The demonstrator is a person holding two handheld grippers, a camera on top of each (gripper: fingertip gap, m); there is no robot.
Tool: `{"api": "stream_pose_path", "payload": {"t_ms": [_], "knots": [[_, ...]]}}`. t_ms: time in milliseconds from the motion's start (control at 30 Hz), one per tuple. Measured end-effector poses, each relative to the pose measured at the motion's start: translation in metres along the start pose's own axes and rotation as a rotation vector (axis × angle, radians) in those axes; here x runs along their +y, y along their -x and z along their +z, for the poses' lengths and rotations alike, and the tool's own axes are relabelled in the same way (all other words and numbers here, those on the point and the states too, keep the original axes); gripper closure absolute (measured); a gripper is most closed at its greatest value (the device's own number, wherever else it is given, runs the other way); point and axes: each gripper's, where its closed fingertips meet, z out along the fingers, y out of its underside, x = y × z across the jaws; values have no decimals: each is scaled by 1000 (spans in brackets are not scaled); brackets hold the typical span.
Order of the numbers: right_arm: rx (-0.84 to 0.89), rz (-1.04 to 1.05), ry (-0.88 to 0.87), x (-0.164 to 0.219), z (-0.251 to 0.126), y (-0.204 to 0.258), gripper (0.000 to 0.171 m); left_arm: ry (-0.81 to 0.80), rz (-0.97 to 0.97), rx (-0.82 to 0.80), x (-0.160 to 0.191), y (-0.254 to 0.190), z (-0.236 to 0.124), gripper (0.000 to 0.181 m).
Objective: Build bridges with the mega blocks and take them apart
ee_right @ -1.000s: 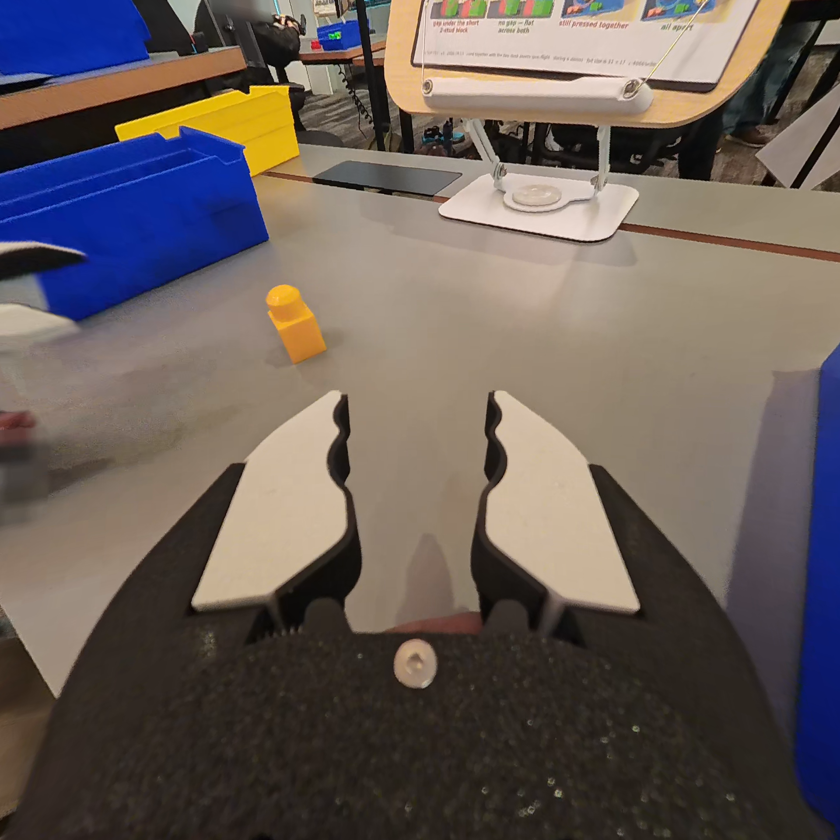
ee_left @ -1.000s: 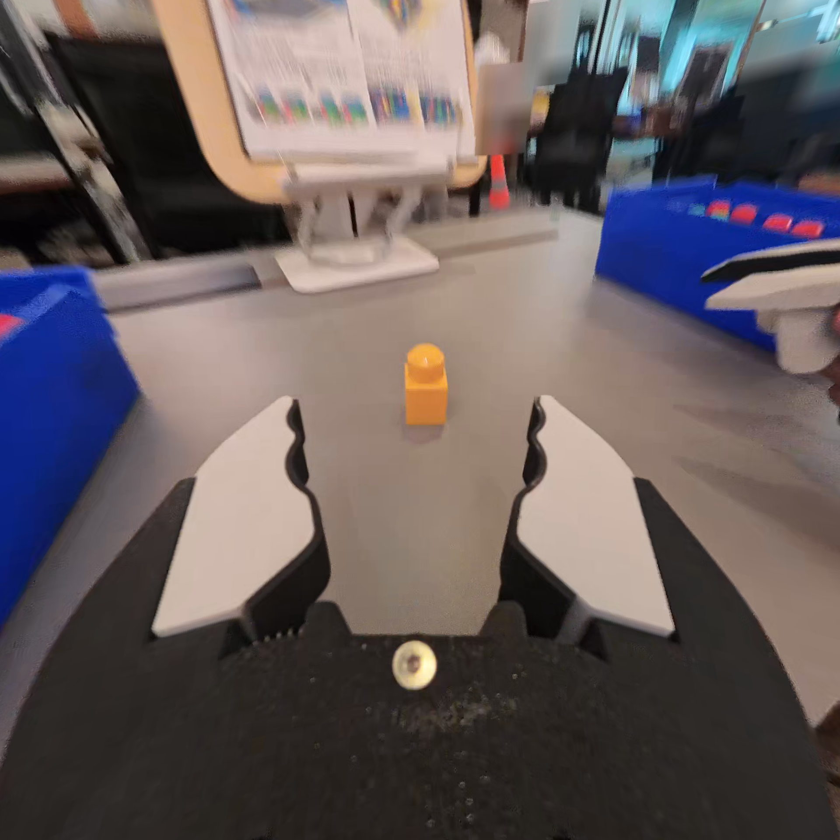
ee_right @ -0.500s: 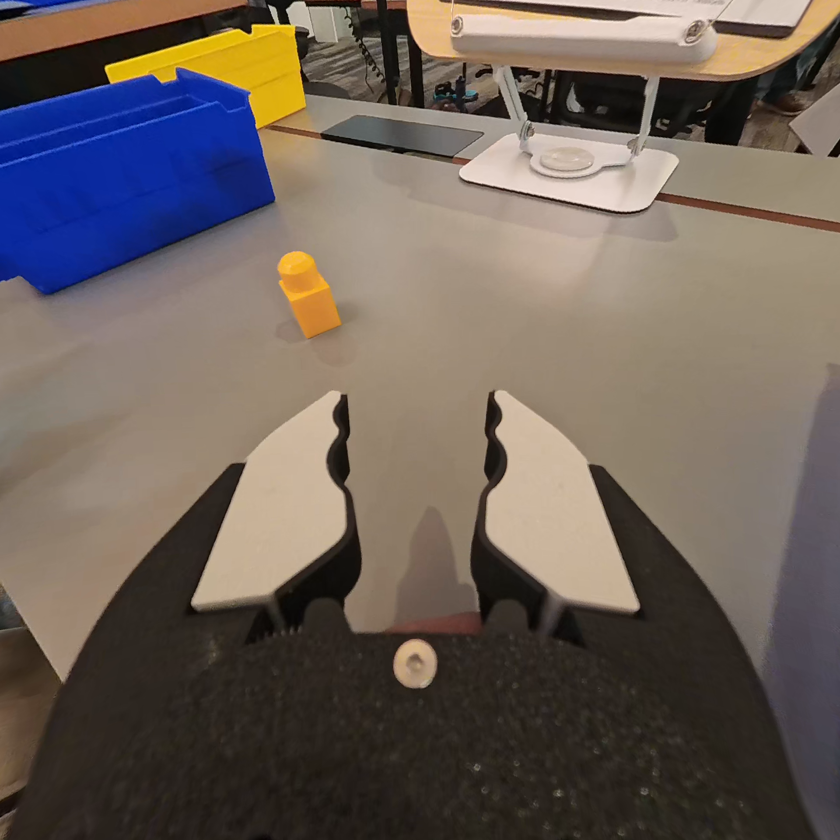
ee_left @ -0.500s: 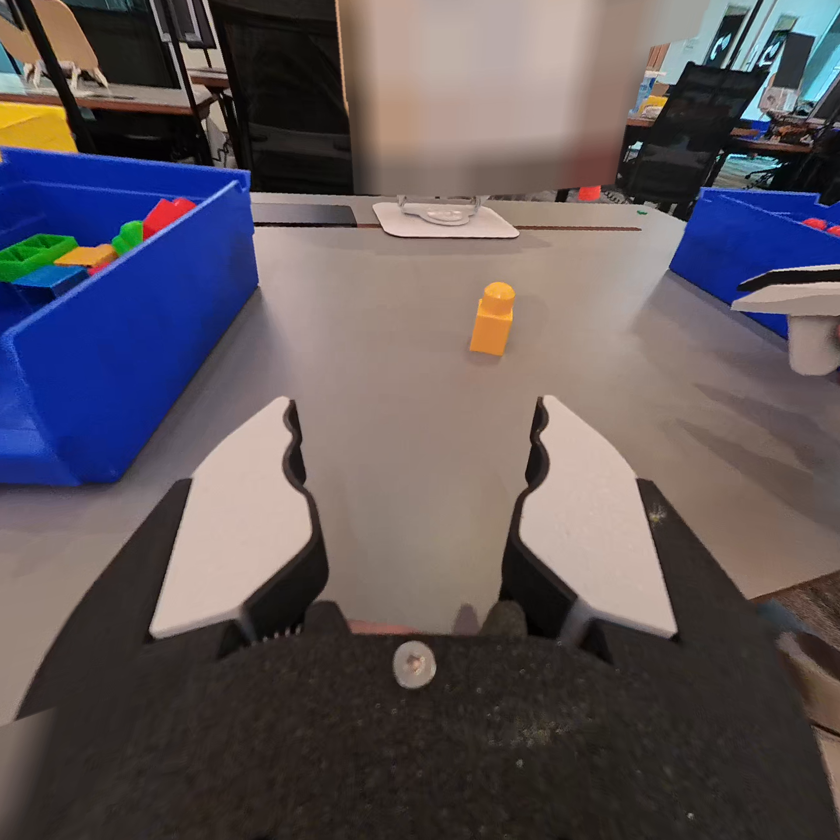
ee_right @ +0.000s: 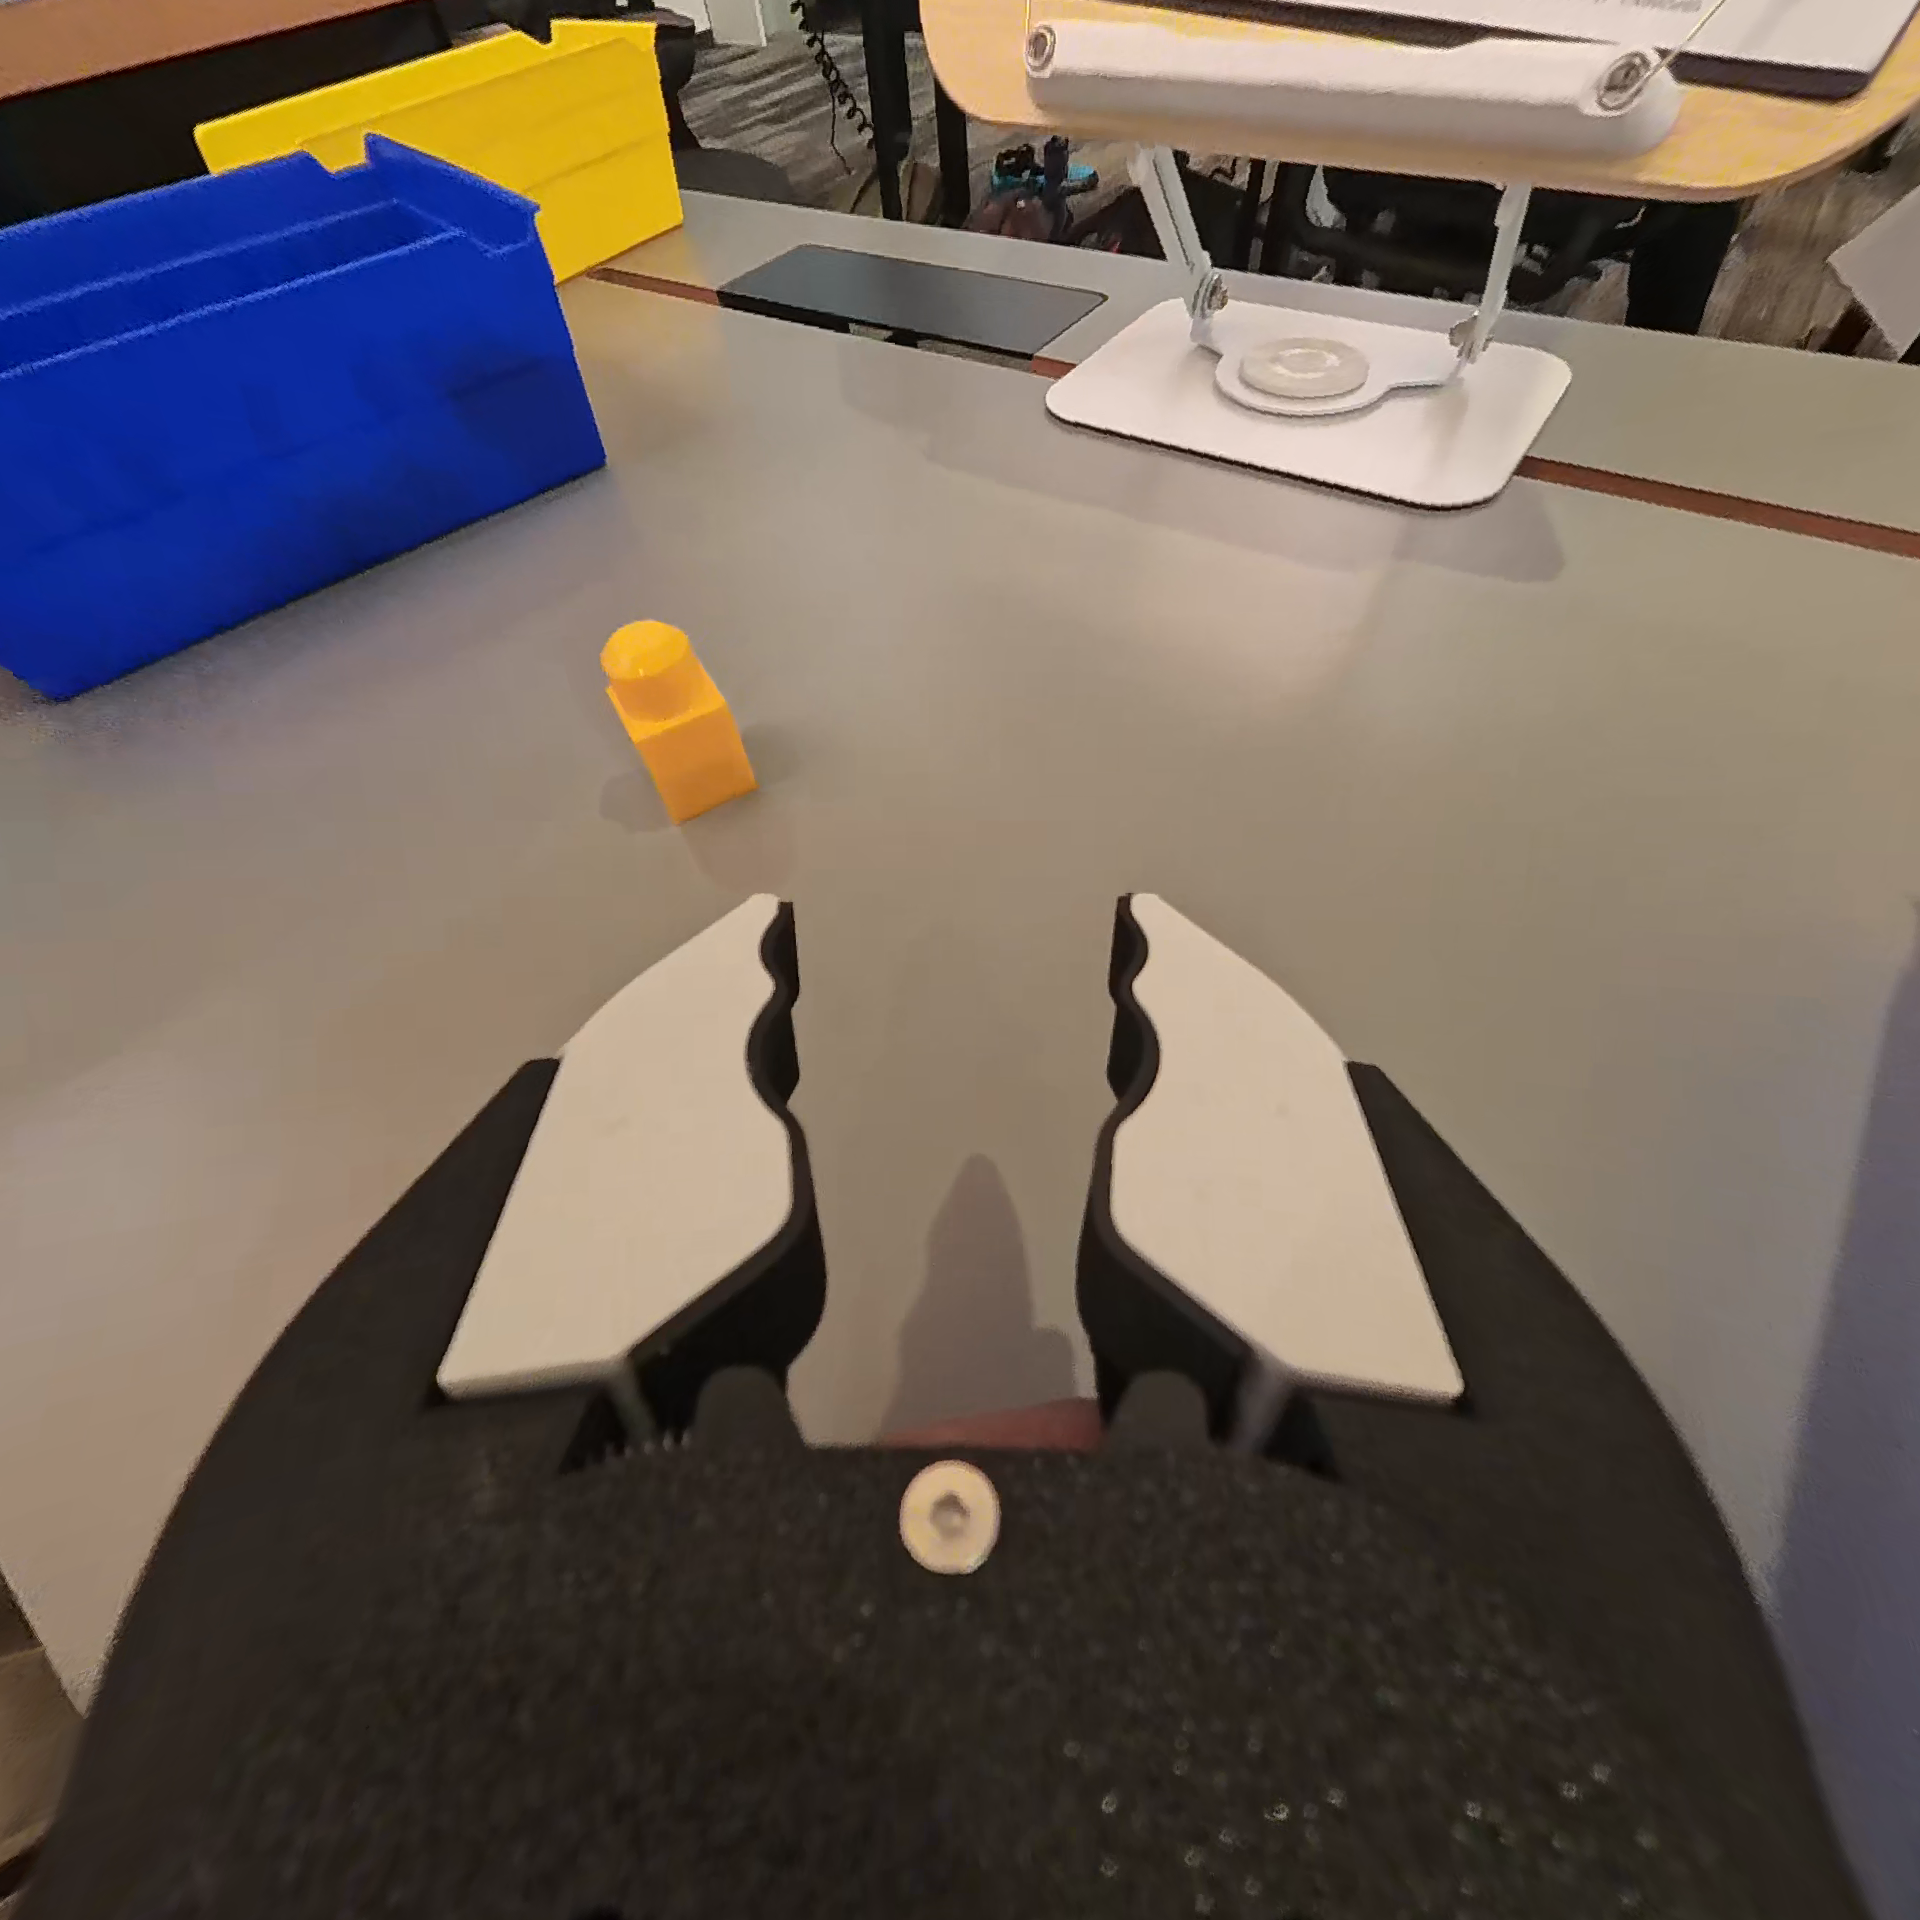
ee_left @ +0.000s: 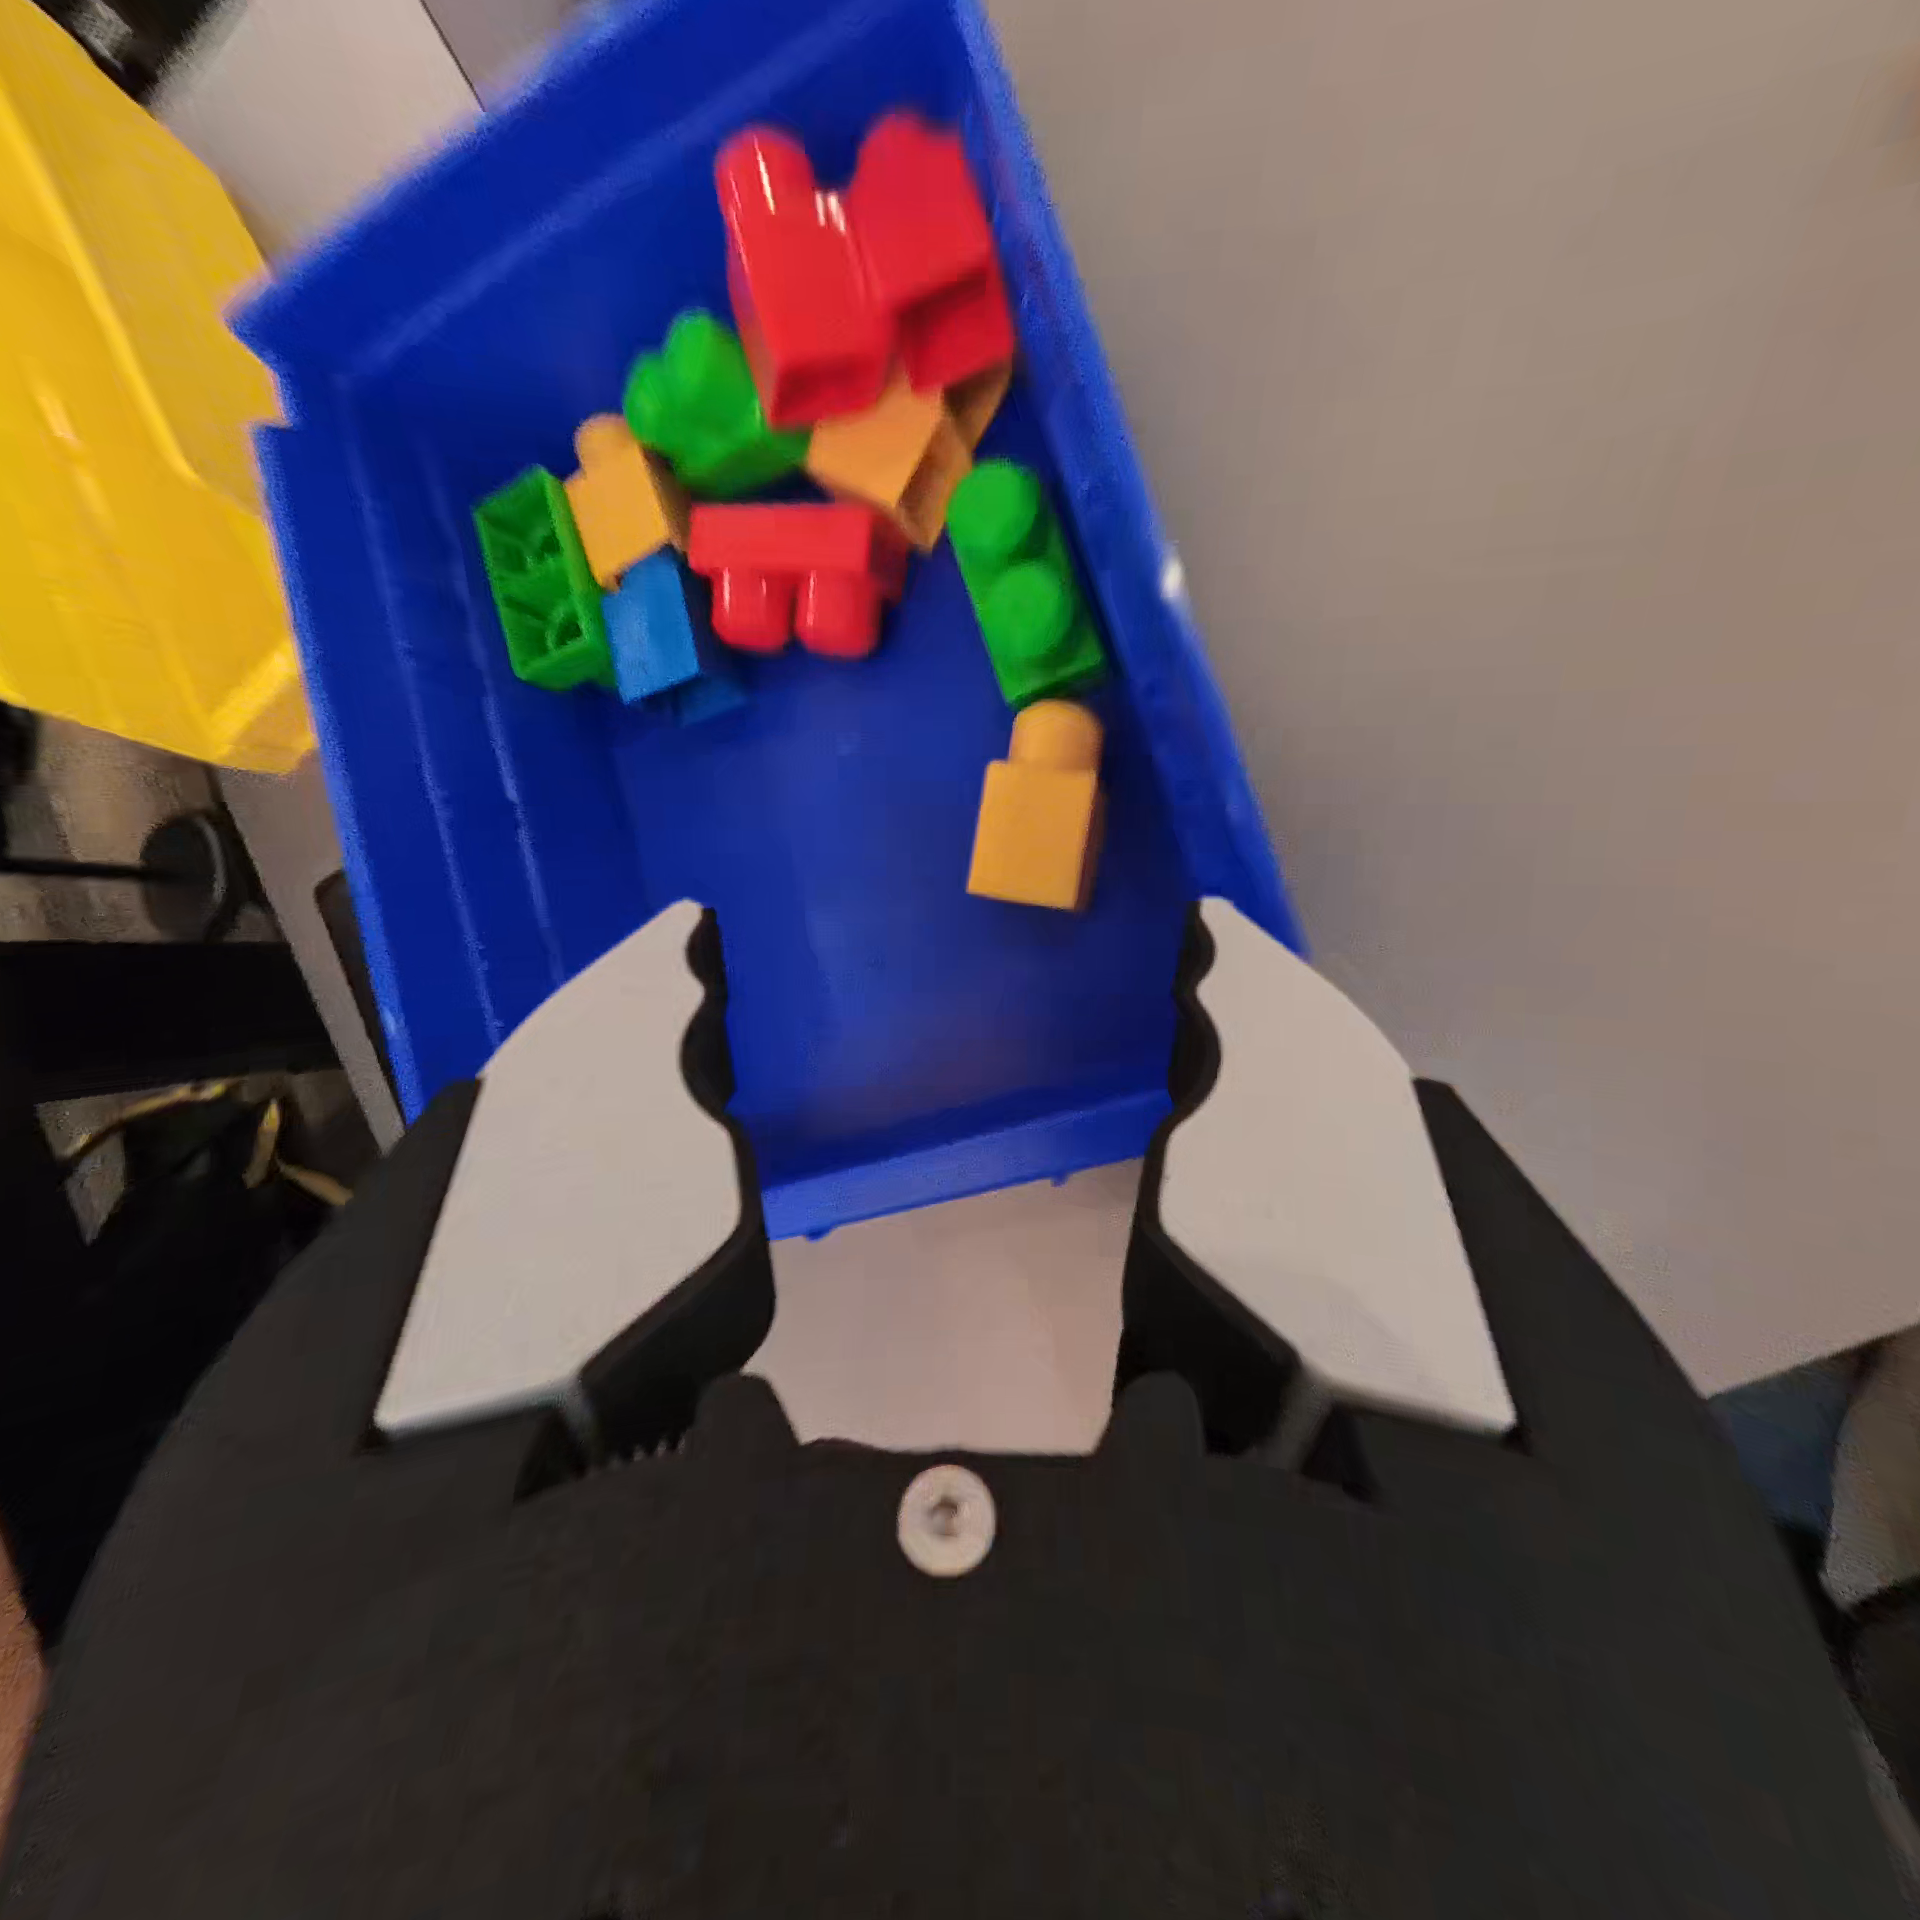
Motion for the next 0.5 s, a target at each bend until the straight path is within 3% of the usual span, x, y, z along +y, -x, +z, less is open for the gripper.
{"api": "stream_pose_path", "payload": {"t_ms": [233, 367, 500], "knots": [[6, -11, 20, -3, 12, -6, 113, 319, 60, 238, 21, -6, 81, 105], [18, -10, 30, -1, 9, -13, 113, 427, 98, 292, 32, -15, 98, 107], [27, 7, 33, 3, 6, -22, 114, 469, 112, 301, 35, -18, 103, 123]]}}
